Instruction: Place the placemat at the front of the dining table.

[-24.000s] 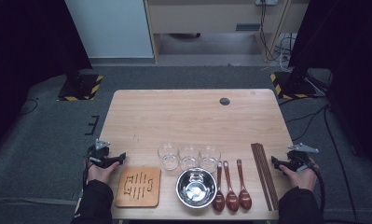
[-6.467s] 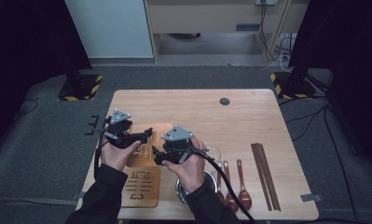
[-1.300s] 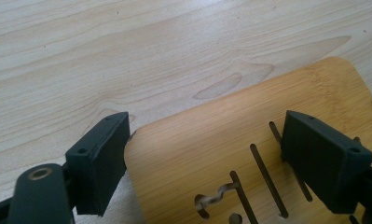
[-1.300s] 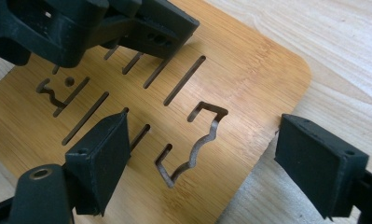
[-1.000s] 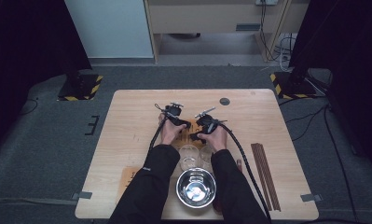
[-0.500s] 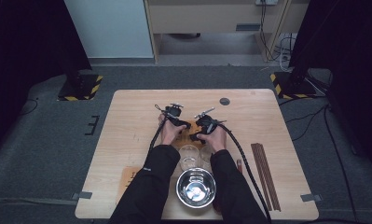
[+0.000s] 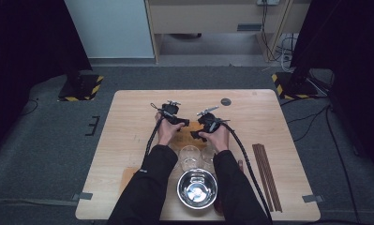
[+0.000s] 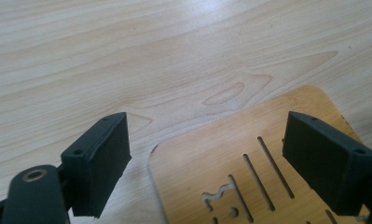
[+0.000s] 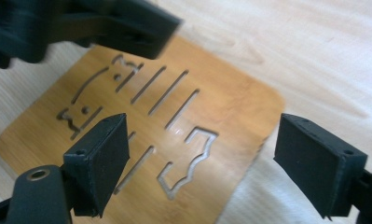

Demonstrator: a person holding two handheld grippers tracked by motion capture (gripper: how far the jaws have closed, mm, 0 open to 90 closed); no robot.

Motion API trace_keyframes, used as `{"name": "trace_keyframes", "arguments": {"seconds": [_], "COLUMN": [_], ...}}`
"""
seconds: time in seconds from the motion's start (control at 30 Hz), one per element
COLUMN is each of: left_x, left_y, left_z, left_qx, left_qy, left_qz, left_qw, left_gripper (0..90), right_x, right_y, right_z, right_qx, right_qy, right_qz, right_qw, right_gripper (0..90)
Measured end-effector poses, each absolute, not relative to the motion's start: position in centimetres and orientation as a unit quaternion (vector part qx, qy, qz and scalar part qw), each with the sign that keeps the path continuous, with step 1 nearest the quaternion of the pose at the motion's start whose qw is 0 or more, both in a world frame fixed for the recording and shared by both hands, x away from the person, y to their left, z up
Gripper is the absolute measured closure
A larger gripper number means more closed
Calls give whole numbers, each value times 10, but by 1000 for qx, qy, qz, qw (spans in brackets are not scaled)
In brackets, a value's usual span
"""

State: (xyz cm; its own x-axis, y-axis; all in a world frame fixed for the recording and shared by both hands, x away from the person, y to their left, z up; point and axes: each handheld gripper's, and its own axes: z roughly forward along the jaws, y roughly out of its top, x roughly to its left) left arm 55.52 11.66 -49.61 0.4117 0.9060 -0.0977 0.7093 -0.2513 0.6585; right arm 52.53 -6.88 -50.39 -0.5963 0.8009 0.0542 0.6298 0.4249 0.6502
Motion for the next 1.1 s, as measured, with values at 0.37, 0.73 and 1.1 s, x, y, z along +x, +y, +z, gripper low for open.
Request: {"name": "trace_keyframes", "arguments": {"seconds": [0.37,0.73,1.1], "left_x": [539,520,516], "left_y": [142,155,164], "left_z": [-478,-500,-523], "left_qx": [782,807,823], "left_qy": [496,468,457], "left_qz": [168,165,158], "left_qw": [338,319,298], "left_gripper": [151,162,153], "right_x": [527,524,525], "right_y": [-92,-100,-96], "right_z": [-483,-496,-513], "right_qx": [425,396,380], "right_qy": [819,841,861], "right_qz": [348,324,299], "right_qw": [164,175,157], "right_gripper": [155,164,167]}}
